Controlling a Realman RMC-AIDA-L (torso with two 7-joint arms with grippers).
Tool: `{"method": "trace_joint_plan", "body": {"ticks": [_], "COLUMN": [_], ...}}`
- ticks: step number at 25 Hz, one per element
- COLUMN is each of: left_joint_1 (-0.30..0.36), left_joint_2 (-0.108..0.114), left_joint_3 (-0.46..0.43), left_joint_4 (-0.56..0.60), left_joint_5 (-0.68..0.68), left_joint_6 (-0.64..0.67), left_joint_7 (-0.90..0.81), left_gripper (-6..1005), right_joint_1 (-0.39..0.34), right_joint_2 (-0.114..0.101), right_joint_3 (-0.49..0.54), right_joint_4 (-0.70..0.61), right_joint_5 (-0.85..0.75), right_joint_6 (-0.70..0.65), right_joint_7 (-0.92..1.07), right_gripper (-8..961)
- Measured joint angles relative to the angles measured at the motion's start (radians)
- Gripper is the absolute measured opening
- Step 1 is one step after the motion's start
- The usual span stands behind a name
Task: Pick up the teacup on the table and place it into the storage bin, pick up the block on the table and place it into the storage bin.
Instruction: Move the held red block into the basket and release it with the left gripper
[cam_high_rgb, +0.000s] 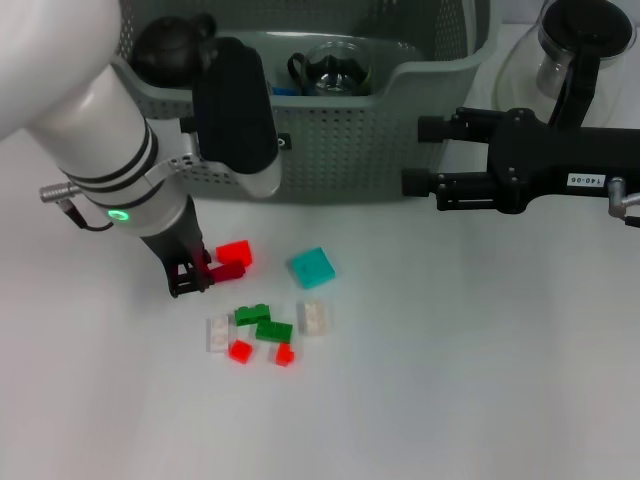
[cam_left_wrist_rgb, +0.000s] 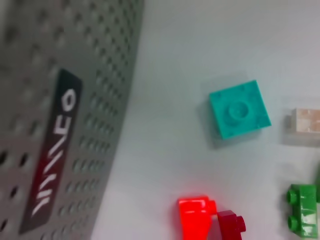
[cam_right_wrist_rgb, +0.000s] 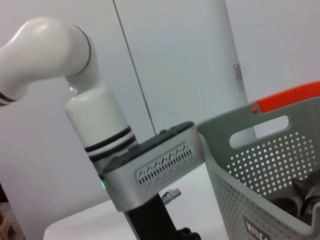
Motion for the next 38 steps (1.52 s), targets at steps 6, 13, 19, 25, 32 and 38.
{"method": "trace_joint_plan", "body": {"ticks": [6, 13, 19, 25, 32, 38], "left_joint_1": [0.005, -0.024, -0.073, -0.06, -0.073, -0.098], "left_joint_2": [0.003, 0.004, 0.056, 0.217, 0.298, 0.282], "left_joint_3": [-0.065, -0.404, -0.733, -0.787, -0.874, -0.968], "left_joint_4": [0.065, 0.102, -0.031, -0.321, -0.553, -0.553], "left_joint_5": [-0.005, -0.189, -0.426, -0.823, -1.175, -1.247], "left_joint_6": [0.088, 0.31, 0.478, 0.51, 0.506, 0.403], "left_joint_7": [0.021, 0.198, 0.341, 0.372, 0.356, 0.245], "left_gripper": [184, 185, 184, 185, 184, 185], "right_joint_1": [0.001, 0.002, 0.007, 0.005, 0.0, -0.001], "right_joint_2": [-0.001, -0.003, -0.003, -0.003, -0.003, -0.003], "right_joint_3": [0.0, 0.002, 0.002, 0.002, 0.002, 0.002], "right_joint_4": [0.0, 0.0, 0.0, 0.001, 0.002, -0.001], "right_joint_5": [0.0, 0.0, 0.0, 0.0, 0.0, -0.002], "right_joint_6": [-0.002, -0.004, -0.006, -0.007, -0.007, -0.007], "right_joint_7": [0.002, 0.003, 0.003, 0.003, -0.003, 0.002], "right_gripper": [851, 850, 850, 851, 850, 850]}}
